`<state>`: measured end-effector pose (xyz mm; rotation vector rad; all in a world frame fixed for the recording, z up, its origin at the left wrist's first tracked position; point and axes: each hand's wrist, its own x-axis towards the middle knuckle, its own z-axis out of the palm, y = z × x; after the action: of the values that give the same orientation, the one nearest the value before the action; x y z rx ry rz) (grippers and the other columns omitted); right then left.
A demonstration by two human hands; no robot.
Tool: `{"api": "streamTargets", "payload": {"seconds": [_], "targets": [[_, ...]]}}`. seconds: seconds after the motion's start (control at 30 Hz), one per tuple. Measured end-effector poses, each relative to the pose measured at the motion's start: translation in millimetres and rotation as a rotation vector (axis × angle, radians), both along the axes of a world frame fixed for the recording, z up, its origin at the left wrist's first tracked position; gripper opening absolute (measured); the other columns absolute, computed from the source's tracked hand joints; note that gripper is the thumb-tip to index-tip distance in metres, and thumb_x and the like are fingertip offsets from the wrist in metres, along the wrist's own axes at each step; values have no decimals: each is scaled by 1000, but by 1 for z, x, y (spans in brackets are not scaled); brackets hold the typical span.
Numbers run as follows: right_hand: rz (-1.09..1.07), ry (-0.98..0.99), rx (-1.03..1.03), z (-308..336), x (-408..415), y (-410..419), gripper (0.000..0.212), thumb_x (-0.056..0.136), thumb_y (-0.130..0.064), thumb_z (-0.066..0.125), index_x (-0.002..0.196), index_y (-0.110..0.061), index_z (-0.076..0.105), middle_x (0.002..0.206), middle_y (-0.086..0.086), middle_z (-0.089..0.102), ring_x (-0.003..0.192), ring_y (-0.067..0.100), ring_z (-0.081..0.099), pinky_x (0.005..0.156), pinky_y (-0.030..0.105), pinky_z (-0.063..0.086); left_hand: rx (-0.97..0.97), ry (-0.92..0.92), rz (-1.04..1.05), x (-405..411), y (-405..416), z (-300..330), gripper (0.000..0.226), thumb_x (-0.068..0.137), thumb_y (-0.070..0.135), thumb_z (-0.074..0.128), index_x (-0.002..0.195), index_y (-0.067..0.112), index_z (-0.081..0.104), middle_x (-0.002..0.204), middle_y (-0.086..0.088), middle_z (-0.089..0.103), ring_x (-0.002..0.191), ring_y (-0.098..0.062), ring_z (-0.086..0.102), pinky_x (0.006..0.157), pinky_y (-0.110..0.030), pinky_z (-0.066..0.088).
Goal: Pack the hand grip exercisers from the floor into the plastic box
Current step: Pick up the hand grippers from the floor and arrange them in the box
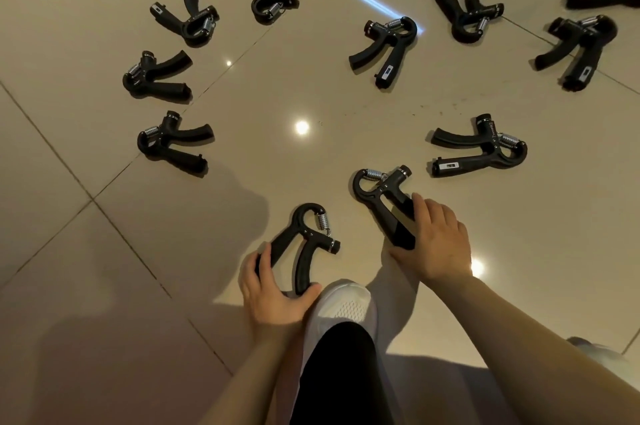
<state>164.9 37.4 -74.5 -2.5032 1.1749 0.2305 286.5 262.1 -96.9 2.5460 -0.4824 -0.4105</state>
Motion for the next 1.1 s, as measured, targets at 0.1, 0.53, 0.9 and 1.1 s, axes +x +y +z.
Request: {"api": "streamTargets", "payload": {"seconds": [0.1,0.53,0.9,1.1], "targets": [[9,-25,23,8,-9,-2,87,70,-47,71,140,-16,31,130,7,49,116,28,44,93,39,41,62,-5,-45,3,2,6,99,56,52,78,139,18,38,138,-16,39,125,-36,37,96,-51,39],[19,-188,17,90,-119,86,78,65,-49,68,132,-26,35,118,1,57,107,22,42,76,28,37,-92,-404,-445,-17,31,100,67,64,34,77,124,15,53,138,-12,37,123,-35,33,95,-42,42],[214,-177,-234,244,-284,167,88,65,-51,71,138,-28,27,127,0,49,112,20,37,89,29,36,-124,-723,-890,-144,91,256,71,54,33,80,118,19,53,126,-8,42,117,-35,34,61,-41,56],[382,-35,-473,329,-387,205,91,71,-55,66,143,-29,19,133,2,45,111,23,42,94,32,41,-174,-872,-1159,-249,91,322,81,48,44,80,120,23,49,126,-7,41,114,-31,36,61,-39,56]]}}
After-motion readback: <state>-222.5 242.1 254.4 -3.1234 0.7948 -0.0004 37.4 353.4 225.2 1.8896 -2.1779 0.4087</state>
